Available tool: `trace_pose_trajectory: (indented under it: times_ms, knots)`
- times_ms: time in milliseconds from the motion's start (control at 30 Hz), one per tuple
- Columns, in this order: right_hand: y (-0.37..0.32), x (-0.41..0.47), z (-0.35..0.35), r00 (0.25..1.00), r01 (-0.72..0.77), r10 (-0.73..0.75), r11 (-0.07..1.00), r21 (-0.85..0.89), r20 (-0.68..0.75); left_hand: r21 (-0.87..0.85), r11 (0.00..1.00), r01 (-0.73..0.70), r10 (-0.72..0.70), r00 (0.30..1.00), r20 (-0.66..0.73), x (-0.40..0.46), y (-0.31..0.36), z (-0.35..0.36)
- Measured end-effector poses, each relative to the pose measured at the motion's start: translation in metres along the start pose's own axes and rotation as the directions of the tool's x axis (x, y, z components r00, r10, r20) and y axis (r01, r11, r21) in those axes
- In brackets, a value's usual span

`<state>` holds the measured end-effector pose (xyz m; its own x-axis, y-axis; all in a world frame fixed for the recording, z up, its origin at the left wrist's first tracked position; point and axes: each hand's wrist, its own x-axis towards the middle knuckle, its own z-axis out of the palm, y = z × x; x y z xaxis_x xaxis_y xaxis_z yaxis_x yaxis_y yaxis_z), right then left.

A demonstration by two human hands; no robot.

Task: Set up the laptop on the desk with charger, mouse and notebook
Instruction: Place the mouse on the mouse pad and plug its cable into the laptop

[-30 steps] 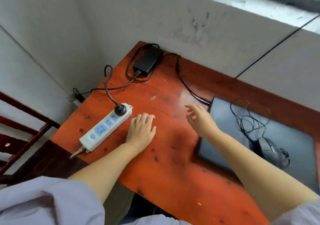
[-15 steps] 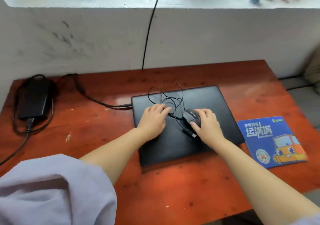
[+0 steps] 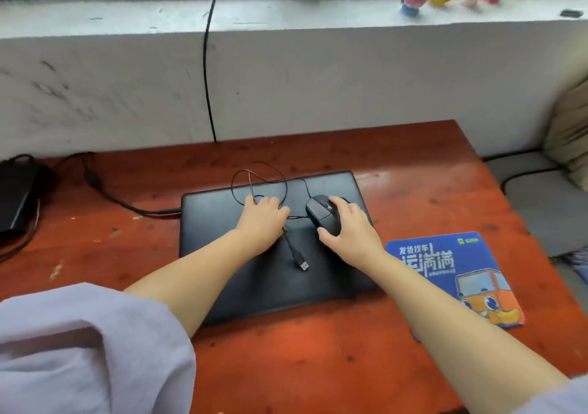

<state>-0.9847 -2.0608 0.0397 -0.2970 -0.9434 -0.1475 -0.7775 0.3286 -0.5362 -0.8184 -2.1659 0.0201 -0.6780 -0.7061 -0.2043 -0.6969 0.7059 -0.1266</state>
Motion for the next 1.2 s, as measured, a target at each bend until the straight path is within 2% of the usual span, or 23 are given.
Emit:
trace_pose_trajectory:
  times_ms: [167, 300, 400, 500, 633, 833, 933, 1000, 1033, 1100, 1167, 1200]
  knots:
    - [0.064, 0.0, -0.069, 0.988, -0.018, 0.027, 0.998, 0.065, -0.152, -0.18, 0.973, 0.146, -0.16, 0.985, -0.065, 0.048, 0.067, -0.039]
    - [0.128, -0.02, -0.104, 0.96, -0.176, 0.175, 0.984, 0.012, -0.218, -0.269, 0.951, 0.15, -0.2, 0.965, -0.171, 0.091, 0.111, -0.07]
    - [0.169, -0.047, -0.107, 0.94, -0.301, 0.284, 0.951, -0.069, -0.19, -0.196, 0.98, 0.026, -0.09, 0.943, -0.321, 0.118, 0.143, -0.088]
    - [0.197, -0.074, -0.095, 0.911, -0.402, 0.387, 0.91, -0.105, -0.141, -0.082, 0.981, -0.176, 0.125, 0.895, -0.427, 0.136, 0.174, -0.093]
    - [0.216, -0.099, -0.081, 0.863, -0.505, 0.491, 0.852, -0.14, -0.121, 0.019, 0.931, -0.364, 0.341, 0.85, -0.401, 0.149, 0.205, -0.09]
    - [0.217, -0.096, -0.081, 0.868, -0.496, 0.482, 0.825, -0.272, -0.12, 0.05, 0.901, -0.431, 0.418, 0.831, -0.366, 0.154, 0.219, -0.092]
    - [0.202, -0.076, -0.094, 0.923, -0.355, 0.33, 0.929, -0.106, -0.199, 0.038, 0.885, -0.465, 0.451, 0.831, -0.325, 0.156, 0.214, -0.101]
    - [0.185, -0.054, -0.101, 0.946, -0.277, 0.286, 0.958, 0.079, -0.154, 0.025, 0.875, -0.484, 0.469, 0.832, -0.297, 0.157, 0.211, -0.106]
    - [0.176, -0.042, -0.103, 0.948, -0.289, 0.307, 0.942, 0.168, -0.088, 0.016, 0.872, -0.49, 0.473, 0.833, -0.289, 0.158, 0.21, -0.109]
    - [0.163, -0.021, -0.104, 0.909, -0.412, 0.402, 0.827, 0.382, 0.109, -0.015, 0.866, -0.5, 0.476, 0.832, -0.284, 0.159, 0.21, -0.114]
    - [0.155, -0.009, -0.101, 0.85, -0.522, 0.426, 0.598, 0.608, 0.311, -0.028, 0.859, -0.511, 0.485, 0.831, -0.272, 0.161, 0.212, -0.119]
    - [0.152, -0.006, -0.099, 0.842, -0.529, 0.416, 0.515, 0.674, 0.343, -0.026, 0.854, -0.52, 0.495, 0.827, -0.267, 0.162, 0.212, -0.121]
